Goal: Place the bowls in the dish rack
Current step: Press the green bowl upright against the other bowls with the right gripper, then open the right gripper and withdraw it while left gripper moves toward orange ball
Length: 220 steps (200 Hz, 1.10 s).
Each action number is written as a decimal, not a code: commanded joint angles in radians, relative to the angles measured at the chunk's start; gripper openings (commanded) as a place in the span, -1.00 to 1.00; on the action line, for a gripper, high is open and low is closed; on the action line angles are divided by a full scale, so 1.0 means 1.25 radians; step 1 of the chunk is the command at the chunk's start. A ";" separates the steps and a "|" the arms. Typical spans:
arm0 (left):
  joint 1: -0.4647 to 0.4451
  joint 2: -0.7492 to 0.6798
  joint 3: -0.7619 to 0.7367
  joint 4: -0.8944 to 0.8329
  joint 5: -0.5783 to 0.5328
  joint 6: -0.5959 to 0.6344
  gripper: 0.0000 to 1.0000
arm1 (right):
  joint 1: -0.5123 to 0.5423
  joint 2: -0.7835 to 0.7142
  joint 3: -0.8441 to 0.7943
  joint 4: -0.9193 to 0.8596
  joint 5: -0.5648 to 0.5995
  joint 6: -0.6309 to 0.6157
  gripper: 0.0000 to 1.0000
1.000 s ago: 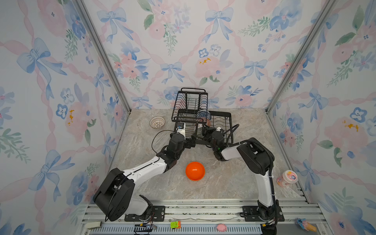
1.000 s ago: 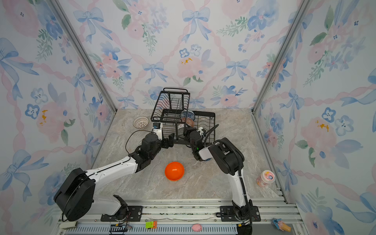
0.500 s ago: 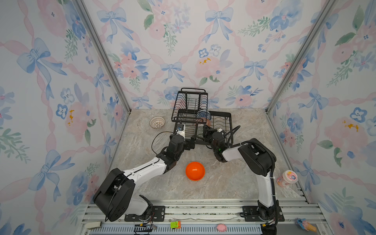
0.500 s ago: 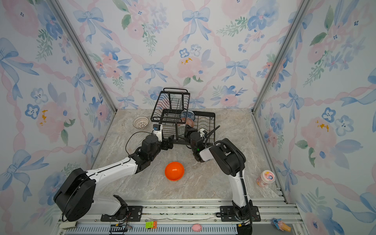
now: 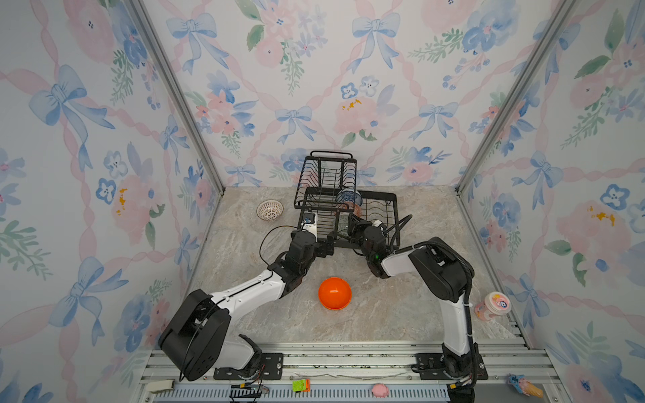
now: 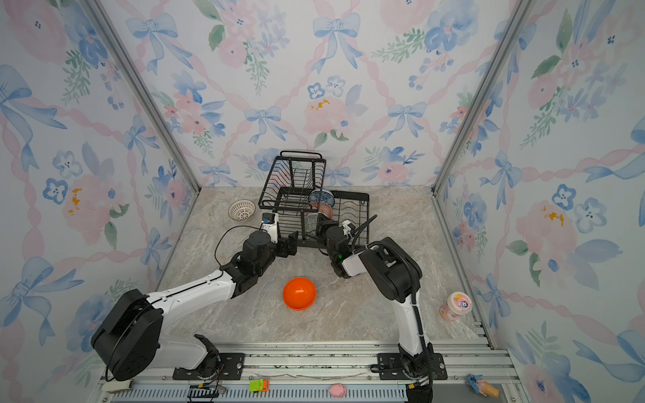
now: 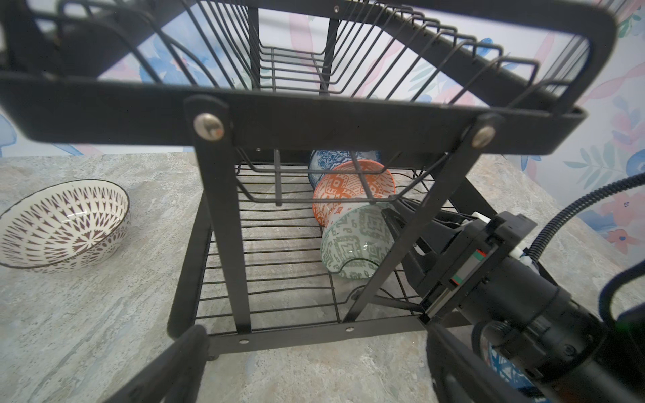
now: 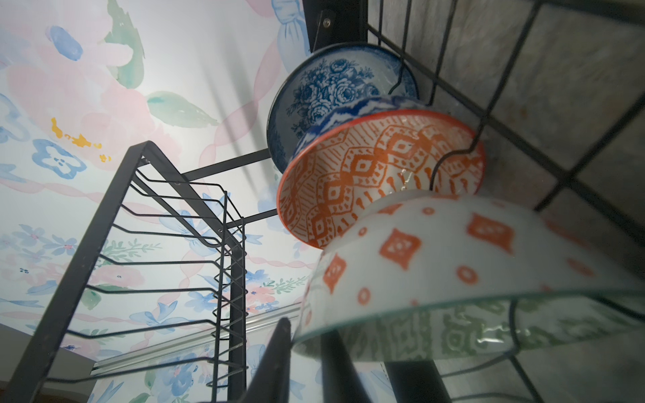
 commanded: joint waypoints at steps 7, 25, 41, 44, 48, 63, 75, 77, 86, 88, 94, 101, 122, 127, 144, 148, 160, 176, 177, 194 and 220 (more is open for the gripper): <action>0.005 -0.022 -0.009 -0.001 0.010 -0.014 0.96 | 0.026 -0.029 -0.035 -0.081 -0.017 -0.041 -0.55; 0.005 -0.023 -0.009 0.000 0.011 -0.014 0.96 | 0.022 -0.047 -0.041 -0.087 -0.018 -0.061 -0.53; 0.005 -0.025 -0.010 0.000 0.012 -0.014 0.96 | 0.020 -0.062 -0.048 -0.091 -0.016 -0.070 -0.51; 0.004 -0.025 -0.009 -0.001 0.011 -0.014 0.96 | 0.020 -0.065 -0.048 -0.092 -0.016 -0.071 -0.51; 0.004 -0.025 -0.009 -0.001 0.012 -0.014 0.96 | 0.018 -0.067 -0.050 -0.092 -0.017 -0.073 -0.50; 0.004 -0.025 -0.007 -0.001 0.012 -0.014 0.96 | 0.016 -0.072 -0.054 -0.091 -0.019 -0.075 -0.48; 0.004 -0.026 -0.007 0.000 0.012 -0.014 0.96 | 0.014 -0.075 -0.059 -0.085 -0.019 -0.071 -0.47; 0.004 -0.026 -0.008 -0.001 0.013 -0.014 0.96 | 0.014 -0.075 -0.059 -0.085 -0.019 -0.072 -0.47; 0.004 -0.026 -0.007 0.000 0.013 -0.014 0.96 | 0.013 -0.077 -0.063 -0.081 -0.019 -0.071 -0.46; 0.004 -0.027 -0.007 -0.001 0.013 -0.014 0.96 | 0.014 -0.077 -0.063 -0.081 -0.019 -0.072 -0.46; 0.004 -0.027 -0.008 -0.001 0.013 -0.014 0.96 | 0.012 -0.079 -0.065 -0.080 -0.019 -0.073 -0.46; 0.003 -0.028 -0.009 0.000 0.012 -0.013 0.96 | 0.011 -0.082 -0.068 -0.078 -0.019 -0.076 -0.45; 0.003 -0.029 -0.009 0.000 0.012 -0.013 0.96 | 0.009 -0.094 -0.073 -0.076 -0.022 -0.090 -0.45; 0.003 -0.031 -0.009 -0.001 0.012 -0.013 0.96 | 0.009 -0.098 -0.075 -0.078 -0.023 -0.095 -0.44; 0.003 -0.032 -0.007 0.000 0.013 -0.015 0.96 | 0.007 -0.121 -0.081 -0.091 -0.023 -0.119 -0.44; 0.003 -0.032 -0.008 -0.001 0.015 -0.016 0.96 | 0.007 -0.127 -0.082 -0.095 -0.023 -0.125 -0.43; 0.003 -0.034 -0.010 -0.002 0.019 -0.023 0.96 | 0.006 -0.148 -0.086 -0.110 -0.023 -0.143 -0.42; 0.004 -0.036 -0.015 -0.002 0.028 -0.032 0.96 | 0.004 -0.172 -0.094 -0.128 -0.023 -0.158 -0.42; 0.004 -0.036 -0.015 -0.003 0.029 -0.032 0.96 | 0.003 -0.173 -0.095 -0.128 -0.023 -0.159 -0.42; 0.004 -0.043 -0.022 -0.004 0.034 -0.043 0.96 | -0.001 -0.197 -0.107 -0.136 -0.026 -0.172 -0.41; 0.008 -0.055 -0.024 -0.024 0.053 -0.065 0.96 | -0.017 -0.252 -0.127 -0.206 -0.039 -0.199 -0.40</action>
